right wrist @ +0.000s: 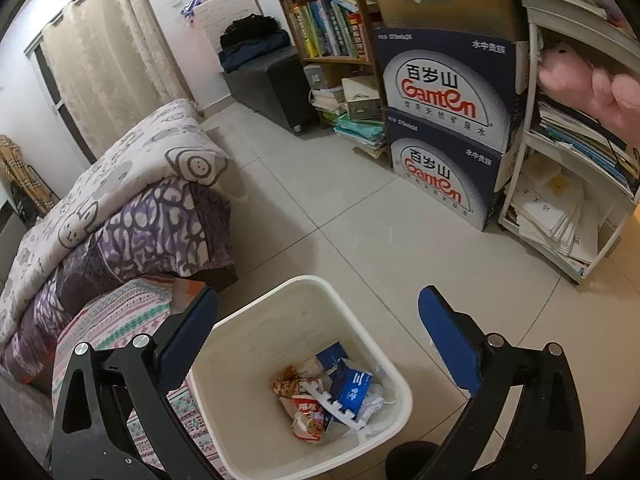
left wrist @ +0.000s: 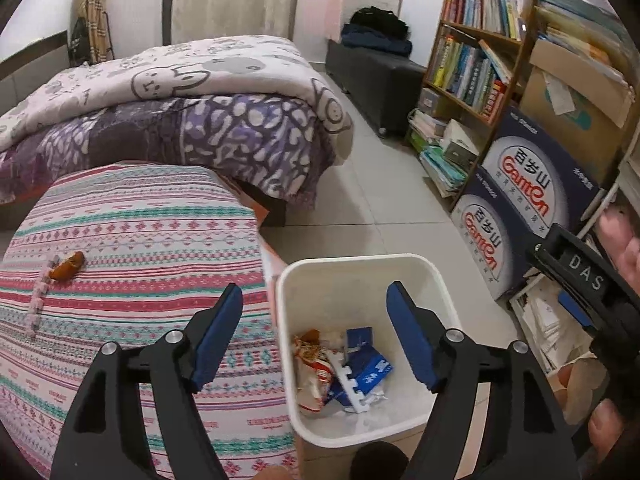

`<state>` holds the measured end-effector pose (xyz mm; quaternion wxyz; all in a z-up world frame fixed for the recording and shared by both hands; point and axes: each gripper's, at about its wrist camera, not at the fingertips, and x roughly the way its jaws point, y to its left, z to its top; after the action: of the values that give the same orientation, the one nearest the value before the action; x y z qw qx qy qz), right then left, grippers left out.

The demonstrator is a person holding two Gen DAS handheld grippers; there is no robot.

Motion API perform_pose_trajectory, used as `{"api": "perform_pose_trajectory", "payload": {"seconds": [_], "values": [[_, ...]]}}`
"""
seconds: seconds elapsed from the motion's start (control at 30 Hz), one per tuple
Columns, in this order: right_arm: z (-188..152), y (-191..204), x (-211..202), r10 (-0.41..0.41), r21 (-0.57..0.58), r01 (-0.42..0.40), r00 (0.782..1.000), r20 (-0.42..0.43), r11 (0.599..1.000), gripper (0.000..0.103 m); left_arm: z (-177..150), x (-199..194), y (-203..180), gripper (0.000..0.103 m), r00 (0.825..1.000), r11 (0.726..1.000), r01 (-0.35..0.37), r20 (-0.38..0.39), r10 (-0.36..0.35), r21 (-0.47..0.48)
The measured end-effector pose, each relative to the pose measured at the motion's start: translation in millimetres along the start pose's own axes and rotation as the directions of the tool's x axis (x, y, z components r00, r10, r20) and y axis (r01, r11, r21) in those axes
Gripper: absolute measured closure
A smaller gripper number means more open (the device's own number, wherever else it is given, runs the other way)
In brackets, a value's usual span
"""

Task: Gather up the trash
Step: 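Move the left tool to the pink crocheted strip and close on it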

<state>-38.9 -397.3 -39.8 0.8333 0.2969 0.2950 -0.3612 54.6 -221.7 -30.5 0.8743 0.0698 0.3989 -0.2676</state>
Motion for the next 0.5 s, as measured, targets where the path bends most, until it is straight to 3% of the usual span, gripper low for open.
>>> {"api": "perform_pose_trajectory", "payload": {"seconds": [0.23,0.5], "values": [[-12.9,30.1,7.7,0.021,-0.044,-0.023,0.999,-0.048,0.999,0.007,-5.9,7.2,36.3,0.024,0.995,0.995,-0.094,-0.029,0.093,-0.017],[-36.8,76.5,17.6,0.045,-0.131,-0.06,0.992,-0.114,0.99,0.007,-18.2,23.5,104.6,0.023,0.965,0.968,-0.244,-0.11,0.237,-0.055]]}}
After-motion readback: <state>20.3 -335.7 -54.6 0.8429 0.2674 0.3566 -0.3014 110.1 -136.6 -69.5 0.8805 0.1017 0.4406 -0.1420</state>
